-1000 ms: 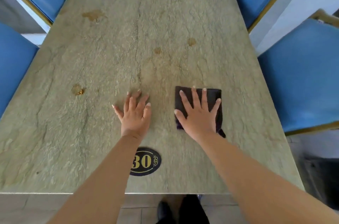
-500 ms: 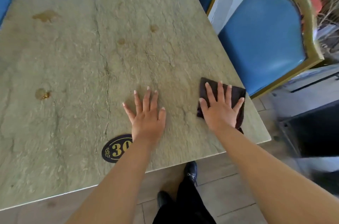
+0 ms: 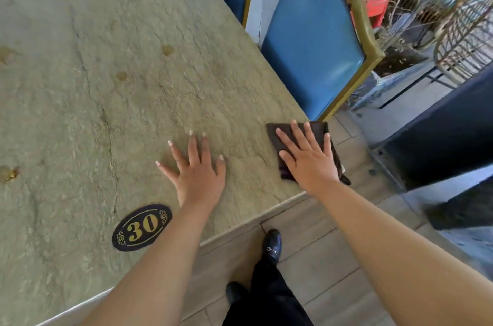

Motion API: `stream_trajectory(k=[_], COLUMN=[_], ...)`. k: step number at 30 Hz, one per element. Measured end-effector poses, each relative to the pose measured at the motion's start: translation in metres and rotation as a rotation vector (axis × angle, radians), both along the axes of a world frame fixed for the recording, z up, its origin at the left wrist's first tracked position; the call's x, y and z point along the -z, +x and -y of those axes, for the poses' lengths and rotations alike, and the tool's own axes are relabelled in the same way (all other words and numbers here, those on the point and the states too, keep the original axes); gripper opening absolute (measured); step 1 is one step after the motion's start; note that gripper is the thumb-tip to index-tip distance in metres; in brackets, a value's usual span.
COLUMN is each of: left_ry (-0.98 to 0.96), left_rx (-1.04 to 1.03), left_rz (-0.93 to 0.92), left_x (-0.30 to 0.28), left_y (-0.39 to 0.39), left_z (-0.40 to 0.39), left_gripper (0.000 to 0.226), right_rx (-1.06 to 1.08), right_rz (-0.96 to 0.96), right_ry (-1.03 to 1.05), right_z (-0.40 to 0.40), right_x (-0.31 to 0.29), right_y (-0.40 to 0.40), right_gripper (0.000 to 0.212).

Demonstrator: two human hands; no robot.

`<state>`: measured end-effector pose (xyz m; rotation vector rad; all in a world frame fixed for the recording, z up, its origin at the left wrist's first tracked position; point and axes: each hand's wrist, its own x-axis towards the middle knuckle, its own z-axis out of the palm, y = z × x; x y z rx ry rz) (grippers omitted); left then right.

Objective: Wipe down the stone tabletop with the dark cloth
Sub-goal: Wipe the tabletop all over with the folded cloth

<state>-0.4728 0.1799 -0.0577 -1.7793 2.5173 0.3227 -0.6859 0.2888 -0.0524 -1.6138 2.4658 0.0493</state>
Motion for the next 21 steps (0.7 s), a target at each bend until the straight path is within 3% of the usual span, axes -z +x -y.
stream_trajectory(k=[3,5,9,12,17,21], left_ry=[-0.021,-0.025,-0.038,-0.049,-0.054,-0.059], left_rx=[-0.012,-0.019,-0.020,-0.005,-0.016,-0.021], left_rz=[0.029,0.031,0.034,0.031,0.032,0.040], left_x=[0.003,0.004,0.003,0.003,0.006,0.007], left_y=[0.000,-0.002,-0.002,-0.001,-0.001,-0.001], left_z=[0.000,0.000,-0.001,-0.001,-0.001,-0.001], left_gripper=[0.067,0.067,0.068,0.066,0.067,0.066], right_rx=[0.225,0.253,-0.091,-0.134,0.154,0.274], right_rz=[0.077,0.086,0.071,0.062,0.063,0.094], right_ry=[-0.018,-0.037,-0.083,-0.072,0.020,0.045], right_z=[0.001,-0.012,-0.048,-0.042,0.014,0.028], right_x=[-0.005,-0.004,0.001,0.000,-0.005,-0.005], right_y=[0.015,0.055,0.106,0.069,-0.010,-0.014], right_gripper=[0.053,0.054,0.053,0.051,0.054,0.056])
